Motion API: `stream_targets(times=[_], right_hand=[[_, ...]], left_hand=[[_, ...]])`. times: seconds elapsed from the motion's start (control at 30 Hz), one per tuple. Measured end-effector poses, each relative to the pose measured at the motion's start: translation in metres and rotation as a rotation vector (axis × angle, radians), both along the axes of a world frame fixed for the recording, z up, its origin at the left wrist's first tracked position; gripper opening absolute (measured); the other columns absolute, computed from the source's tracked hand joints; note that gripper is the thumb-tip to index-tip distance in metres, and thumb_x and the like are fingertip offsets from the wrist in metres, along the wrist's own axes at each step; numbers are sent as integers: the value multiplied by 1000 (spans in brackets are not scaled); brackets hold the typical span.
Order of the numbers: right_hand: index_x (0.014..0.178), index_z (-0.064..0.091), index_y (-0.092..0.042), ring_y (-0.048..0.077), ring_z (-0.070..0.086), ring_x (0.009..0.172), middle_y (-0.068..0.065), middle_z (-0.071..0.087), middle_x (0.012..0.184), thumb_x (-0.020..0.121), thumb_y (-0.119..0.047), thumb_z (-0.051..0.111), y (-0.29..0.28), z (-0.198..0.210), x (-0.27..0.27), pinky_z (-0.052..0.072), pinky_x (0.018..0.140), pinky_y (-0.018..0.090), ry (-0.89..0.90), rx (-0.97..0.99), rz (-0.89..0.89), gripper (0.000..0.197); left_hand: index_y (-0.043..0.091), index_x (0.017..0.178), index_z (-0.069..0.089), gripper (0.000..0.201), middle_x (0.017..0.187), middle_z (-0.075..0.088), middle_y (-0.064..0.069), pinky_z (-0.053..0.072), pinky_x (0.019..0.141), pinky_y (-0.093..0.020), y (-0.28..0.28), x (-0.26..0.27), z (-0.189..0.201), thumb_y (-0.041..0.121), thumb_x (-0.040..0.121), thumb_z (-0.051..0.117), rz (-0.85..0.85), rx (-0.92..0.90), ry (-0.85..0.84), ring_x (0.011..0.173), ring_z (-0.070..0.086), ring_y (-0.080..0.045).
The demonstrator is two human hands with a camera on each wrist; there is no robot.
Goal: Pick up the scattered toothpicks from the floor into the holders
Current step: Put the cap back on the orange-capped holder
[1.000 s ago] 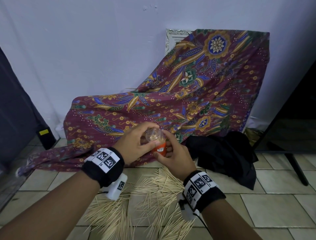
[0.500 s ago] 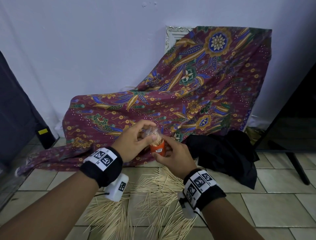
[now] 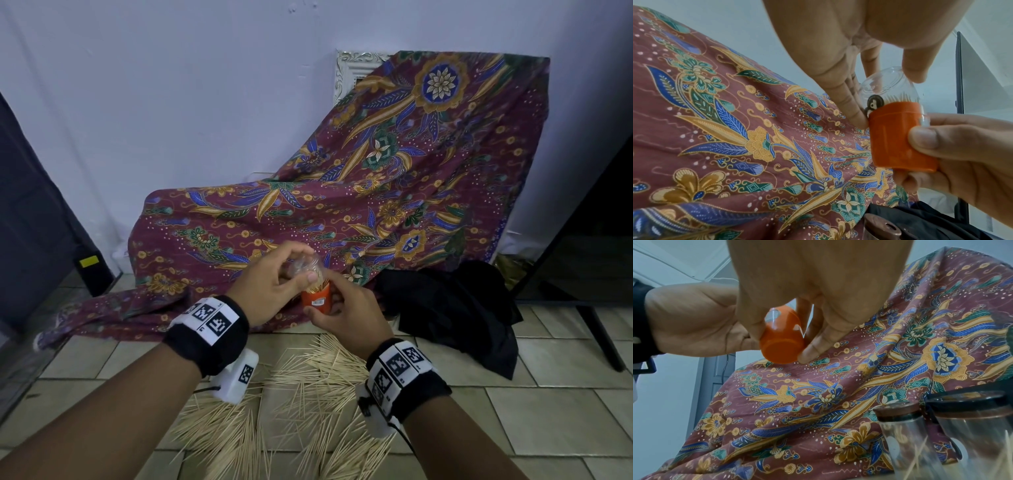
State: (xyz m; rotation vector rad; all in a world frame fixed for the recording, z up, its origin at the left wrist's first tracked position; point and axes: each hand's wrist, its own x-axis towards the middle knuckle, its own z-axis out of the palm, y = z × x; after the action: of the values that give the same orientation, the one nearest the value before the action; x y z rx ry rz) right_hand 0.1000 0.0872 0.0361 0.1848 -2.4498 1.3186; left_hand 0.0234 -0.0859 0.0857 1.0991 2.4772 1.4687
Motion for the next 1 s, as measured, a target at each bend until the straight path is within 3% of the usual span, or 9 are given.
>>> stream_targets(times=[0.2, 0.37, 0.47, 0.57, 0.8, 0.87, 1.0], right_hand=[[123, 59, -32, 6, 63, 79, -13, 66, 89, 76, -33, 78, 1, 0, -1, 56, 75, 34, 7, 28, -8, 50], [113, 63, -28, 1, 55, 70, -16, 60, 82, 77, -31, 78, 1, 1, -1, 44, 67, 17, 12, 52, -17, 40], [105, 63, -29, 1, 52, 70, -14, 59, 82, 76, -32, 78, 1, 0, -2, 39, 65, 14, 11, 83, -28, 33], [95, 59, -38, 0, 50, 72, -14, 54, 80, 75, -31, 78, 0, -2, -2, 35, 64, 11, 16, 120, -55, 29], [88, 61, -33, 2, 51, 72, -15, 55, 78, 75, -31, 79, -2, -1, 1, 39, 65, 13, 6, 86, -70, 22], [92, 64, -31, 3, 54, 74, -13, 57, 83, 75, -33, 78, -1, -2, 1, 43, 66, 15, 1, 69, -67, 23], [101, 67, -28, 7, 60, 81, -9, 63, 90, 74, -42, 77, -1, -5, -1, 54, 74, 31, -22, 51, -60, 32]], left_hand=[[33, 121, 54, 37, 109, 66, 11, 58, 78, -36, 1, 3, 1, 47, 88, 63, -16, -66, 90, 93, 66, -3], [36, 120, 53, 46, 106, 67, 10, 58, 79, -37, 1, 4, 0, 59, 81, 58, -24, -84, 100, 94, 65, -4], [36, 119, 54, 45, 105, 66, 12, 56, 79, -38, 1, 4, -2, 59, 81, 58, -16, -90, 136, 92, 65, -3], [36, 119, 54, 45, 104, 66, 13, 55, 80, -36, 1, 8, -3, 60, 81, 59, -30, -107, 150, 92, 64, -2], [29, 118, 58, 38, 108, 63, 15, 53, 83, -34, -1, 8, 1, 34, 84, 73, -53, -91, 219, 97, 60, -2], [28, 118, 58, 38, 109, 62, 14, 52, 84, -35, -3, 8, 2, 34, 84, 73, -77, -88, 217, 99, 60, -3], [31, 117, 57, 39, 111, 63, 17, 53, 85, -38, -6, 6, 5, 43, 82, 70, -97, -81, 186, 100, 62, -6]])
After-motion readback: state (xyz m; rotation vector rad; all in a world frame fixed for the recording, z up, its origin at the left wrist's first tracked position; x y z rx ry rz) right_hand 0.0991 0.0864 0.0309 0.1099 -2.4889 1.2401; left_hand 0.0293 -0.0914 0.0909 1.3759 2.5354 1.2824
